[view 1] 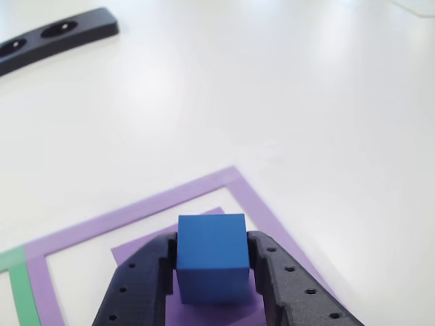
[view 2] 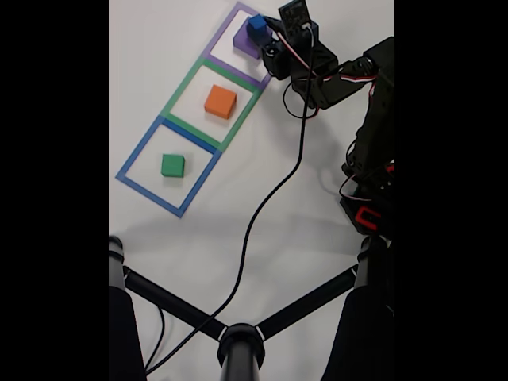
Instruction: Tower of hanoi
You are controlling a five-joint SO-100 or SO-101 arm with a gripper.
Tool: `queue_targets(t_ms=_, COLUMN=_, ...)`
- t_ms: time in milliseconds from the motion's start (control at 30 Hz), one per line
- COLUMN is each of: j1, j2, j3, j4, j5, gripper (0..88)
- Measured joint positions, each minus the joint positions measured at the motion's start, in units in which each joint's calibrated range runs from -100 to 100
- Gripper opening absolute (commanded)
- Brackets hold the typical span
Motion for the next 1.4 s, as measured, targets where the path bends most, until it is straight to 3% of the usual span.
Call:
queue_targets(t_ms=200, j1=0.00, j2=1.01, j3=-0.17, j4=-1.20, j5=0.00, gripper=5.6)
queue_targets(t_ms=400, j1=0.00, j2=1.01, j3=-0.17, j4=-1.44, j5=0.00, gripper=18.3)
queue_targets(t_ms=567, j1=0.00, j2=1.01, j3=-0.17, j4=-1.44, j5=0.00, gripper=22.9)
queue_targets(t_ms=867, j1=0.00, j2=-5.83, j3=2.87, j4=3.37, j5=0.00, gripper=20.8)
queue_targets(t_ms=967, j1=0.00, j2=-14.69, j3=3.92, j4=12.68, j5=0.00, gripper=13.4)
queue_targets(t_ms=1100, j1=0.00, j2=-30.31, j3=3.48, j4=33.39, j5=0.00, gripper=1.5)
queue_targets(t_ms=1400, j1=-5.16, j2=-54.71, j3=-11.40, j4=84.91, j5=0.00, gripper=0.0)
